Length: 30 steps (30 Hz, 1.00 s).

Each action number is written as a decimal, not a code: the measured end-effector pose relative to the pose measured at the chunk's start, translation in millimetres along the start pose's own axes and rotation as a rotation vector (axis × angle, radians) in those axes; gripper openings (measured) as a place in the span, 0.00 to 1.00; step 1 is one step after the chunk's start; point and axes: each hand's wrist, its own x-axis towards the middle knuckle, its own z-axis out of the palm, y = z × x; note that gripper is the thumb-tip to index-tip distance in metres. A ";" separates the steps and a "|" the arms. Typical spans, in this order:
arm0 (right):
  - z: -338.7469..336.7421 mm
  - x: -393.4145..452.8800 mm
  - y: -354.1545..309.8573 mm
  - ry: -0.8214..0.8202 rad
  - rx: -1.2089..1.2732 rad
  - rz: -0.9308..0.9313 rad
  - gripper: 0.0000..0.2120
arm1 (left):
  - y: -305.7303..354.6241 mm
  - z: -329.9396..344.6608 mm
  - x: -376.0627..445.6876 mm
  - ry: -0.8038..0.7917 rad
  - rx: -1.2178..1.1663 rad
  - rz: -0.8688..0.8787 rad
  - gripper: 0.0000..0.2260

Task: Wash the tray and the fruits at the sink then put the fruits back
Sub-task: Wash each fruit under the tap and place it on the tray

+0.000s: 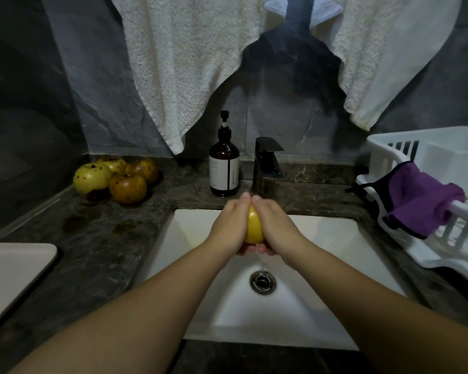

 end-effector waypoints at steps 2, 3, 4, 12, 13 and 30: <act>-3.2 -0.7 3.8 0.044 -0.118 -0.158 0.20 | 2.4 -2.0 -3.2 -0.060 -0.094 -0.144 0.27; -4.2 -1.5 5.0 0.006 -0.094 -0.127 0.20 | 1.7 -1.9 -3.1 -0.065 -0.074 -0.119 0.26; -3.2 -2.4 2.6 -0.023 -0.019 -0.027 0.23 | -0.1 -0.7 -1.5 -0.040 -0.002 -0.039 0.23; -1.8 0.4 3.4 -0.001 0.056 0.008 0.23 | 3.4 1.0 -2.8 -0.061 0.024 -0.001 0.26; -2.8 -0.6 4.3 -0.042 0.120 0.137 0.26 | 1.9 1.6 -0.9 -0.020 0.113 0.083 0.25; -1.3 0.2 -0.7 0.007 0.109 0.013 0.20 | 3.7 -0.5 -6.8 0.054 0.083 0.148 0.25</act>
